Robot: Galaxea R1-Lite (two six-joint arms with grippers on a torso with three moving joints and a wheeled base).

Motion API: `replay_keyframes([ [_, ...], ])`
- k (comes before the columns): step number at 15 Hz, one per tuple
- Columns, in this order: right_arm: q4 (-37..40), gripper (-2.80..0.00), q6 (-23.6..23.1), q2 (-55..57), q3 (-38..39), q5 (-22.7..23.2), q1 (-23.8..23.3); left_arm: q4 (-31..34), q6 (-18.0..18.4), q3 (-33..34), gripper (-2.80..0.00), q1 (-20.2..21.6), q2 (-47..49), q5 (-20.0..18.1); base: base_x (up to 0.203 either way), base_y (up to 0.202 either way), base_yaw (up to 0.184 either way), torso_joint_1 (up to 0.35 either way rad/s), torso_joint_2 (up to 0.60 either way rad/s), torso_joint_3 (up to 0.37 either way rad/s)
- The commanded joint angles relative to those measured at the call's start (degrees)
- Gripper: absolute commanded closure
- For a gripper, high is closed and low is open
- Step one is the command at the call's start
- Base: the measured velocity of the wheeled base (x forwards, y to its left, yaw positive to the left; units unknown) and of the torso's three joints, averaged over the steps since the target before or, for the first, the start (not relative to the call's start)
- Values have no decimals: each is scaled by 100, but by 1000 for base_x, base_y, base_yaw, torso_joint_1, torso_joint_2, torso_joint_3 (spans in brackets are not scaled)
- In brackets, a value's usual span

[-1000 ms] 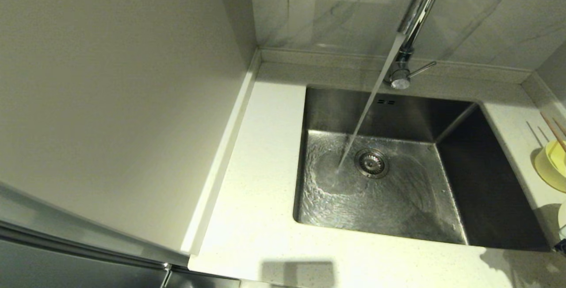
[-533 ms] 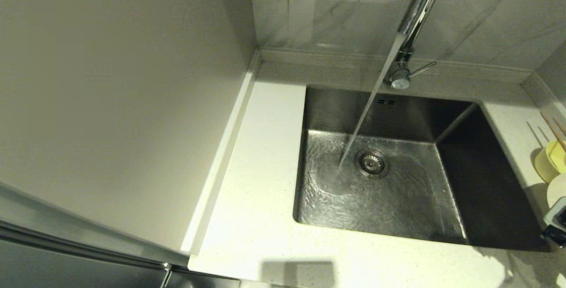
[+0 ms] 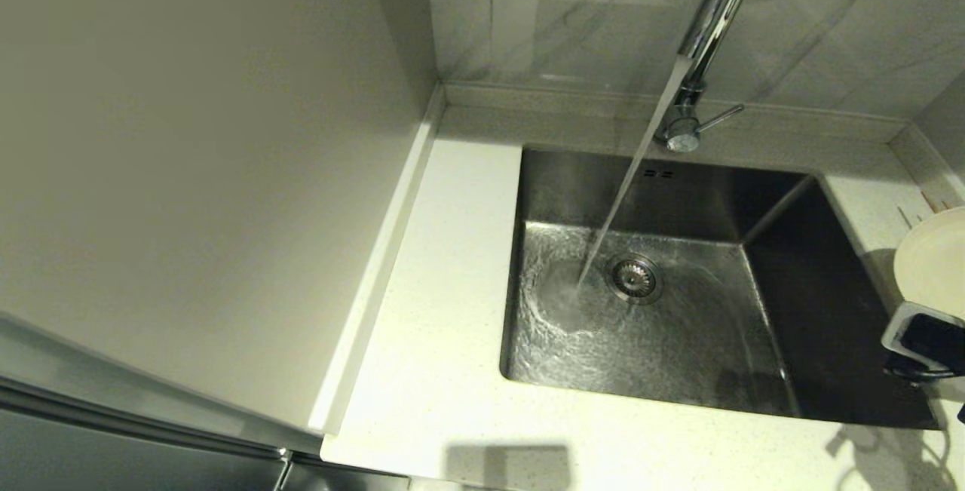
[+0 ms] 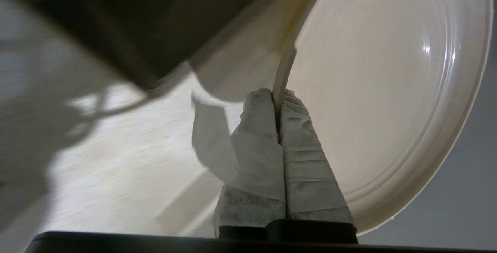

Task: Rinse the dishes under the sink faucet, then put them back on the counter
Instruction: Place the plate on the table

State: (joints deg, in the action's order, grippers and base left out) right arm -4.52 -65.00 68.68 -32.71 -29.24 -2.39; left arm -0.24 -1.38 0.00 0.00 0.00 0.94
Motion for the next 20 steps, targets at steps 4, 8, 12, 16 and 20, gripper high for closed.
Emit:
replay_keyframes([
  [4,-2083,0,-1926,515,175,-12,-468,-2,-3,0,0,0,-9,3,0,0,0,0,0,0],
  [8,-3119,0,-2983,844,206,5,-804,-2,-3,0,0,0,-9,3,0,0,0,0,0,0],
  [12,-3503,0,-3300,980,221,24,-833,-2,-3,0,0,0,-9,3,0,0,0,0,0,0],
  [16,-3503,0,-3309,989,230,24,-842,-2,-3,0,0,0,-9,3,0,0,0,0,0,0],
  [20,-3436,0,-2773,876,298,66,-837,-2,-3,0,0,0,-9,3,0,0,0,0,0,0],
])
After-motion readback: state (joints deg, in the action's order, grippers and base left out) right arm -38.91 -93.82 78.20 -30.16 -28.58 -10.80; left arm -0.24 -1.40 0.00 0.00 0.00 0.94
